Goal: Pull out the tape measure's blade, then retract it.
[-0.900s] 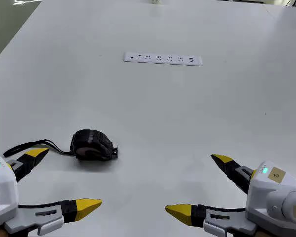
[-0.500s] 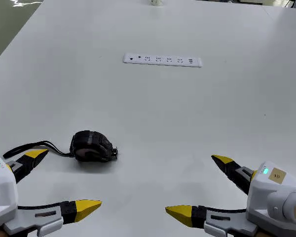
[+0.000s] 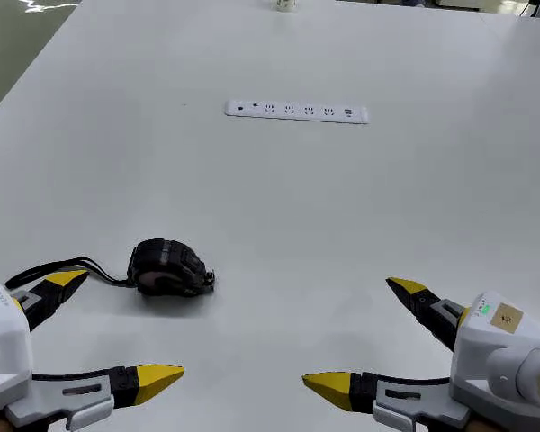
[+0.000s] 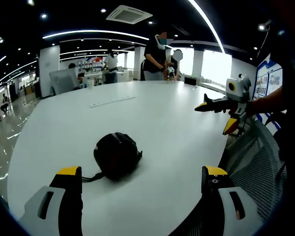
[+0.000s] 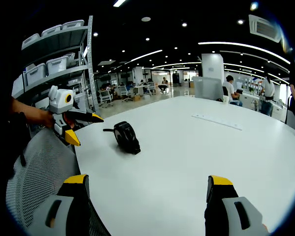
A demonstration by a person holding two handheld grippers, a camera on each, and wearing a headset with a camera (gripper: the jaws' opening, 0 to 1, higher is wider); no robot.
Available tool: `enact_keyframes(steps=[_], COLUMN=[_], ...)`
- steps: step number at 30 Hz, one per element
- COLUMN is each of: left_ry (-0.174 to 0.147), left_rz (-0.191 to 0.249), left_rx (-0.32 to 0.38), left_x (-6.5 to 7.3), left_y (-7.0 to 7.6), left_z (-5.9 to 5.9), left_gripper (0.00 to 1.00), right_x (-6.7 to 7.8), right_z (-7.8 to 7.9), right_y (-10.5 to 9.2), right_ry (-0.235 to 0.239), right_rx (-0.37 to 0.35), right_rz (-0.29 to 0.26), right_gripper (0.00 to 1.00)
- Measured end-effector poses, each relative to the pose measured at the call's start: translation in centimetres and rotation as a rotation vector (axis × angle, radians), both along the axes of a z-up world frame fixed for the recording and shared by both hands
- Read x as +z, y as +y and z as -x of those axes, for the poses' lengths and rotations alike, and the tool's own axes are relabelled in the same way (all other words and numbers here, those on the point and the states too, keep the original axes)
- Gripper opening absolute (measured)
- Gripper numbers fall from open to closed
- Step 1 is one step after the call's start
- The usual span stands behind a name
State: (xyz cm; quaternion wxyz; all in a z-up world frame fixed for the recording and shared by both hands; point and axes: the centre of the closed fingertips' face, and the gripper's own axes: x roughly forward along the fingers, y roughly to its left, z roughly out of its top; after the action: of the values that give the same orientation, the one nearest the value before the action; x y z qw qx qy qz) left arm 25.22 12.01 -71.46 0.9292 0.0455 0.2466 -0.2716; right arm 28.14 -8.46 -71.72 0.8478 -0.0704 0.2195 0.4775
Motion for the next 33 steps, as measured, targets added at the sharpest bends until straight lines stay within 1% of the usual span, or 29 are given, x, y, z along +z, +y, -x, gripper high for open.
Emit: enact_keyframes(steps=[6,9,11,14,18,22,25,28,30,33], left_ry=[0.0,-0.011,-0.001,0.003,0.001,0.01,0.013,0.014,0.013,0.015], left_rz=[-0.004,-0.011,-0.013,-0.021,-0.025,-0.029,-0.041,-0.042,-0.038,-0.047], left_rx=[-0.008,-0.019,-0.025,-0.032,-0.048,-0.062,-0.073,-0.078,-0.08,-0.094], left_x=[0.0,0.1,0.0,-0.1,0.0,-0.2,-0.3,-0.2,-0.2,-0.3], left_y=[0.3,0.3,0.4,0.6,0.5,0.5,0.6,0.8,0.8,0.9], left_z=[-0.3,-0.5,-0.7,-1.0,-1.2,-1.3,-1.5,-1.8,-2.0,-2.2], left_gripper=[0.99,0.99,0.99,0.99,0.99,0.99,0.99,0.99,0.99,0.99], right_x=[0.0,-0.1,0.0,-0.2,-0.3,-0.5,-0.4,-0.6,-0.6,-0.8], right_z=[-0.2,-0.3,-0.5,-0.7,-0.8,-0.9,-1.0,-1.2,-1.3,-1.5], right_y=[0.3,0.4,0.5,0.6,0.7,0.8,1.0,1.1,1.2,1.3], right_ry=[0.003,0.008,0.007,0.011,0.014,0.021,0.01,0.012,0.005,0.01], right_rx=[0.015,0.024,0.03,0.042,0.059,0.077,0.093,0.104,0.114,0.123], right_rz=[-0.003,0.003,0.001,0.009,0.015,0.024,0.025,0.029,0.035,0.038], right_gripper=[0.99,0.99,0.99,0.99,0.99,0.99,0.99,0.99,0.99,0.99])
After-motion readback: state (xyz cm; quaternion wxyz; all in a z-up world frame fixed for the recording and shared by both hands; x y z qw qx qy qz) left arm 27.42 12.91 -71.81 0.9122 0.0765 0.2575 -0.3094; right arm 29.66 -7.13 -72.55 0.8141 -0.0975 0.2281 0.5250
